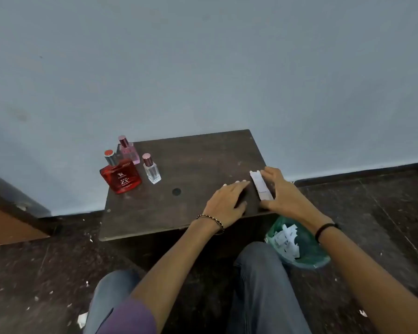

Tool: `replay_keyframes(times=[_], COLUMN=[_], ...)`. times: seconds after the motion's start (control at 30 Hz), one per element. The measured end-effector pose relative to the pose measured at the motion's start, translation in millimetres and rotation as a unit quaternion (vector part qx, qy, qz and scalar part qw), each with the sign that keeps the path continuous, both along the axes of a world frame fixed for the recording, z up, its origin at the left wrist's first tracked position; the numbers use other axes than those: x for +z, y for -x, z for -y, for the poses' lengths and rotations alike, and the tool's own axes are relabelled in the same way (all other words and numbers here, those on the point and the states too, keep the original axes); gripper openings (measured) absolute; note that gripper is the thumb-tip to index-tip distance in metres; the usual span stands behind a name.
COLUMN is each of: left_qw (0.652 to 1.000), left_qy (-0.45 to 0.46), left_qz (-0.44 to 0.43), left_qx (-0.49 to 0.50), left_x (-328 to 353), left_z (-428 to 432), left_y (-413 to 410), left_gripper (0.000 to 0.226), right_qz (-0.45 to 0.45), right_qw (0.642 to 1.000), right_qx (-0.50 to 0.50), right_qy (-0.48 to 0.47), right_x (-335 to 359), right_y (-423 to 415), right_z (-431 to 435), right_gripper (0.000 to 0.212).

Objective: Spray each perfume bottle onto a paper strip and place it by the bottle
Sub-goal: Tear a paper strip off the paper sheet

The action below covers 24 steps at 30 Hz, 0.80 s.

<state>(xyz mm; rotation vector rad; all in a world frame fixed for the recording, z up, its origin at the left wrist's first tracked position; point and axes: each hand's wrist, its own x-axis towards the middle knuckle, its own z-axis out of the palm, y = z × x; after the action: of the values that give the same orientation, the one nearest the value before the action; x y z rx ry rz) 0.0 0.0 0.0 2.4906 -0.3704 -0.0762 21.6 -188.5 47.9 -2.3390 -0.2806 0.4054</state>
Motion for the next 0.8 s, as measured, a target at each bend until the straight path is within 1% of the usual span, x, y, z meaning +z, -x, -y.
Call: replay_keyframes(times=[0.07,0.13,0.27,0.4,0.53,0.63,0.7,0.8], left_qw=[1.0,1.0,0.999,0.997,0.995,0.993,0.992,0.99], left_qy=[0.004,0.017,0.031,0.031,0.016,0.029,0.043,0.062], left_qz=[0.002,0.005,0.028,0.051,0.074,0.076,0.073,0.082], left_qx=[-0.004,0.011,0.03,0.059,0.073,0.084,0.091,0.1], left_x=[-1.3,-4.7,-10.0,-14.2,-18.1,-16.4,-14.8,-14.4], left_z=[2.1,2.8,1.3,3.9,5.4,6.8,7.5,7.4], left_y=[-1.4,-2.0,-2.7,-3.0,-3.3,-1.9,-0.2,2.1], left_gripper=[0.059,0.055,0.049,0.051,0.056,0.058,0.056,0.046], right_qz=[-0.004,-0.005,0.05,0.089,0.125,0.15,0.172,0.219], right_qw=[1.0,1.0,0.998,0.996,0.992,0.988,0.984,0.975], right_qx=[0.007,0.004,-0.012,-0.014,-0.032,-0.037,-0.034,-0.018], right_qy=[-0.005,0.001,-0.02,-0.027,-0.013,-0.017,-0.015,0.03], right_x=[-3.5,-11.5,-18.0,-22.8,-26.0,-28.3,-30.4,-37.7], right_y=[2.4,5.6,6.6,4.5,-0.6,-2.9,-4.1,-9.2], right_z=[2.8,3.9,-3.8,-8.1,-8.5,-8.5,-8.7,-10.8], right_gripper=[0.099,0.096,0.078,0.058,0.045,0.038,0.034,0.026])
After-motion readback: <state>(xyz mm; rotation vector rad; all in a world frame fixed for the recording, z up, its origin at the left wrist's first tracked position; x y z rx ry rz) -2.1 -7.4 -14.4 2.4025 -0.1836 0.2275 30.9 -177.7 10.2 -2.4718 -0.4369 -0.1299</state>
